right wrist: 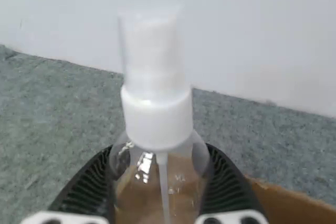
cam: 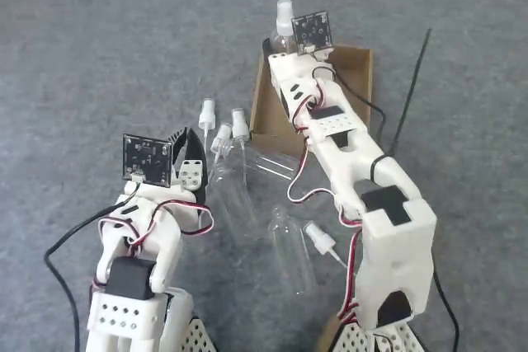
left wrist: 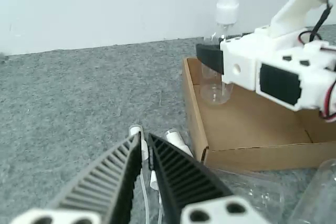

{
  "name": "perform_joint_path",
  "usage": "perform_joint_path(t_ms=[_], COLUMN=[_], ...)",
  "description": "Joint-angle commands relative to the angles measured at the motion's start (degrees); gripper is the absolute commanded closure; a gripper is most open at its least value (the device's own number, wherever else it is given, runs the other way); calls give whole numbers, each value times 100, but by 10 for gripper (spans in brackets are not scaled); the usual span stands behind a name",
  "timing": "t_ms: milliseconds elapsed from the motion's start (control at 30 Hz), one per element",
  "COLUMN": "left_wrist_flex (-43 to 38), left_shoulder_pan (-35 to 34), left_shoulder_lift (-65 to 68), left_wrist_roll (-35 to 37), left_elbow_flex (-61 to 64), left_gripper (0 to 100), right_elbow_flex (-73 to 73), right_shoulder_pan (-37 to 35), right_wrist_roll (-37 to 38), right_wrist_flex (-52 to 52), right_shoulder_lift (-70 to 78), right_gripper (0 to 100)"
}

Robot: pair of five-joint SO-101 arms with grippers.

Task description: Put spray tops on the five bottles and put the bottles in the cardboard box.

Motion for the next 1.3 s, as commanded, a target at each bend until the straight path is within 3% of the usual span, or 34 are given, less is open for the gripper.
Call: perform_joint_path(t_ms=[0, 700, 1000, 1267], left_wrist_flex=[-149, -141, -141, -141], left_shoulder_pan=[18, 18, 18, 18], left_shoulder_lift=[-105, -105, -105, -97], left_wrist_roll=[44, 44, 44, 44], left_elbow_flex=[-48, -40, -40, -40], left_gripper=[989, 989, 989, 989], right_elbow_flex=[-413, -571, -571, -563], right_shoulder_pan=[4, -66, -110, -224], right_wrist_roll=[-62, -18, -18, -9], right_wrist_flex=[-444, -488, -224, -215], right_shoulder_lift=[101, 673, 664, 664], right_gripper=[992, 987, 812, 799])
